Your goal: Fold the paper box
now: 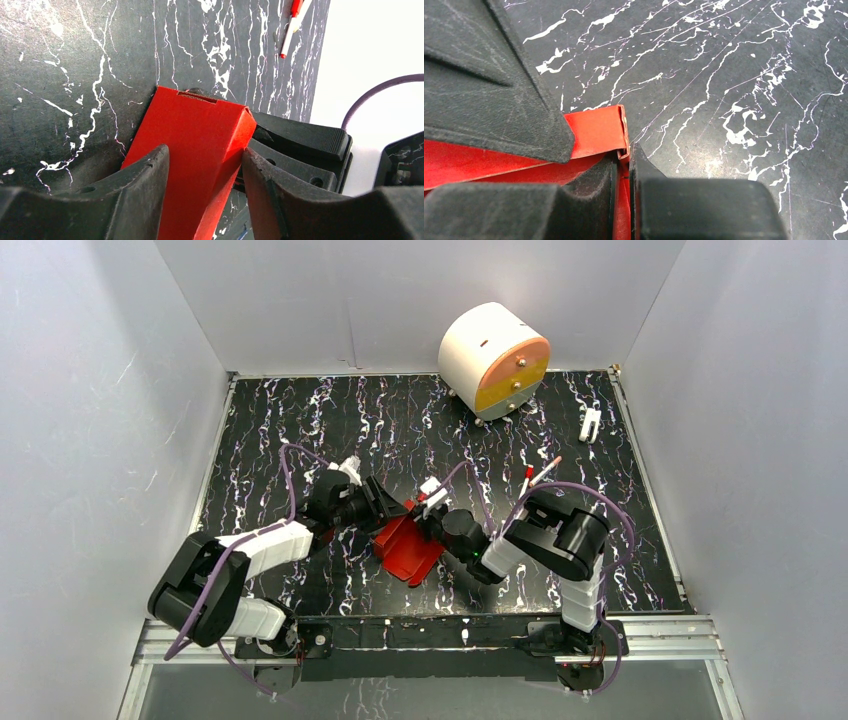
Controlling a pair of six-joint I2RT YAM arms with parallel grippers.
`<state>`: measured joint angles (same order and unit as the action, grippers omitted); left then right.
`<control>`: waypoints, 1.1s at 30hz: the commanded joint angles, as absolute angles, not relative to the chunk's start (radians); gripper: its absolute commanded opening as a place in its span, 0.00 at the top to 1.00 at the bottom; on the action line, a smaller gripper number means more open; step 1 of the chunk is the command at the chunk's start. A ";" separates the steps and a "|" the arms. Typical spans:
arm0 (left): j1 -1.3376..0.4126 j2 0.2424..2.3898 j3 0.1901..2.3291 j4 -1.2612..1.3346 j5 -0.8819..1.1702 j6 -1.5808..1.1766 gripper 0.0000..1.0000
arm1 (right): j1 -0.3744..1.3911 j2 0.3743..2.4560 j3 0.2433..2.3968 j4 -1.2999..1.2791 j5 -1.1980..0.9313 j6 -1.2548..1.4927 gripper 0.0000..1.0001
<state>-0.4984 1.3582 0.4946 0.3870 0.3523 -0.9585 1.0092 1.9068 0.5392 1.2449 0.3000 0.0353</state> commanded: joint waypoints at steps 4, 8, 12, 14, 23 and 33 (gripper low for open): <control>-0.515 1.360 0.466 0.393 0.518 -1.028 0.50 | 1.002 1.945 0.584 1.299 0.464 0.090 0.90; -0.515 1.351 0.463 0.404 0.542 -1.048 0.51 | 1.006 1.955 0.594 1.295 0.513 0.112 0.90; -0.515 1.346 0.452 0.428 0.573 -1.071 0.52 | 1.006 1.967 0.615 1.277 0.505 0.120 0.90; -0.515 1.336 0.445 0.433 0.580 -1.081 0.52 | 1.006 1.970 0.622 1.277 0.472 0.098 0.90; -0.515 1.302 0.478 0.362 0.572 -1.045 0.52 | 1.006 1.973 0.597 1.369 0.364 0.002 0.83; -0.489 1.325 0.582 0.233 0.440 -0.920 0.49 | 1.002 1.966 0.548 1.431 0.278 -0.028 0.75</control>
<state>-0.4866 1.3262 0.5289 0.2897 0.3832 -0.9558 1.0061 1.9636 0.5476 1.3567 0.3164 0.0181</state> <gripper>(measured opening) 0.499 0.232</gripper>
